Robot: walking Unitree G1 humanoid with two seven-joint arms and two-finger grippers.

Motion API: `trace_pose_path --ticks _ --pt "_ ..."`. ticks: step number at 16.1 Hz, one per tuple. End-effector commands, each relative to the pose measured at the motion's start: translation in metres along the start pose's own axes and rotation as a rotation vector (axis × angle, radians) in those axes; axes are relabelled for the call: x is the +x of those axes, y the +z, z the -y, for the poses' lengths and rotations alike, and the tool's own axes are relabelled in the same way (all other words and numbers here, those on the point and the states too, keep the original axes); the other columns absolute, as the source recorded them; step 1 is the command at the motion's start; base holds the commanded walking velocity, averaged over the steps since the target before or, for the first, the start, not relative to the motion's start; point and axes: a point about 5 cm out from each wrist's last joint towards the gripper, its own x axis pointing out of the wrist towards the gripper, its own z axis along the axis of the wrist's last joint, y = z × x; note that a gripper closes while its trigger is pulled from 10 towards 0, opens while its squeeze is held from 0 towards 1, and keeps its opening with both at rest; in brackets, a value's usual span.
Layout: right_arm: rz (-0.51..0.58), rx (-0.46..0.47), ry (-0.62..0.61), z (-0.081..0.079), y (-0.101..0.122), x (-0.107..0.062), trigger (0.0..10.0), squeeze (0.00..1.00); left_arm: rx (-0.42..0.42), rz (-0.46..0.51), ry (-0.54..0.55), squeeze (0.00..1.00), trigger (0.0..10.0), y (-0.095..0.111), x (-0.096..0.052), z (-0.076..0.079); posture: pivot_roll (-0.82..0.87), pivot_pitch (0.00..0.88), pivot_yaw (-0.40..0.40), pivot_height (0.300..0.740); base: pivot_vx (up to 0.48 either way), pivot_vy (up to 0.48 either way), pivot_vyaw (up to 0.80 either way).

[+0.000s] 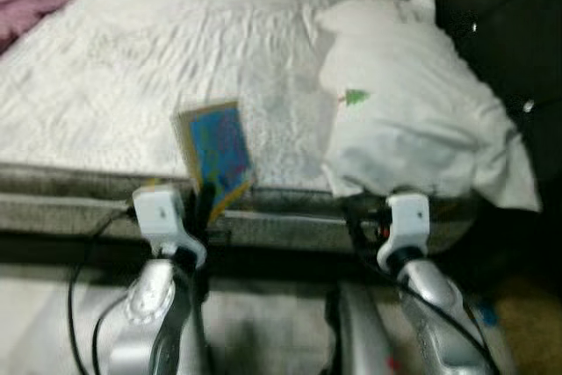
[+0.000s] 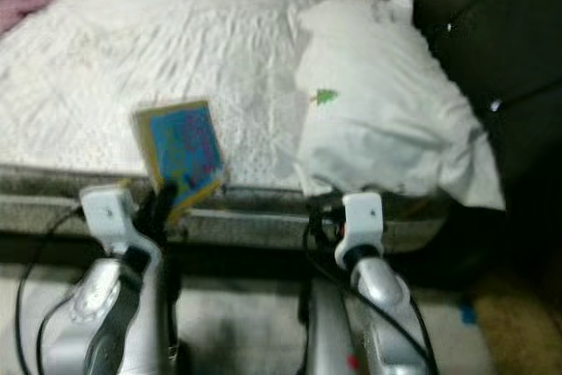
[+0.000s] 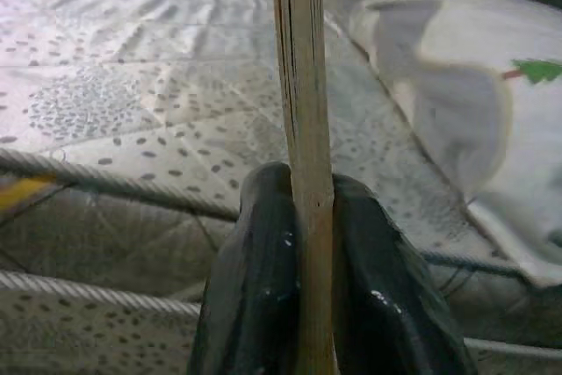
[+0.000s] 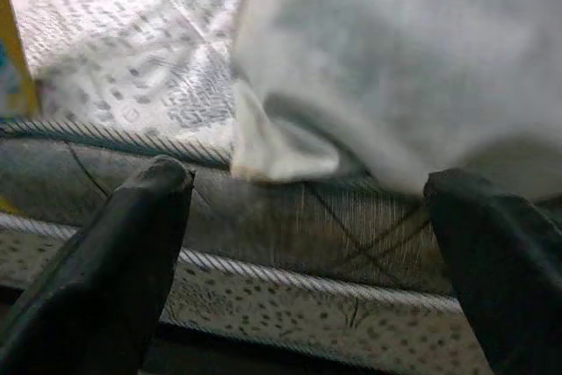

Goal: Clean up the room

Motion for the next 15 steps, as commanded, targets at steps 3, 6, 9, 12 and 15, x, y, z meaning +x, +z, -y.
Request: trace_pose_path --ticks 3,6,9,12,15 --pt "-0.004 0.006 -0.005 0.0002 -0.0007 -0.0002 10.0 0.0 0.027 -0.025 -0.024 0.0 10.0 -0.0029 0.003 0.0052 -0.07 0.158 -0.049 0.471 0.0 0.0 0.0" --pt "-0.004 0.005 -0.004 0.0007 -0.001 0.0004 10.0 0.0 0.025 -0.016 -0.027 0.0 10.0 -0.0022 0.004 0.0051 -0.07 0.152 -0.049 0.471 0.0 0.0 0.0" --pt "-0.001 -0.001 -0.002 0.0005 -0.0014 0.0015 10.0 0.0 0.025 -0.009 -0.032 0.0 10.0 -0.0017 0.0047 0.0045 -0.07 0.143 -0.048 0.471 0.259 0.0 0.0" --pt "0.0 -0.004 0.001 0.0 -0.0016 0.0025 10.0 0.0 0.025 -0.007 -0.033 0.0 10.0 -0.0021 0.0045 0.004 -0.07 0.136 -0.05 0.471 0.308 0.0 0.0" --pt "-0.002 -0.003 0.003 -0.0003 -0.002 0.003 10.0 0.0 0.038 0.006 -0.042 0.0 10.0 0.0004 0.0055 0.005 -0.07 0.135 -0.05 0.471 0.319 0.0 0.0"
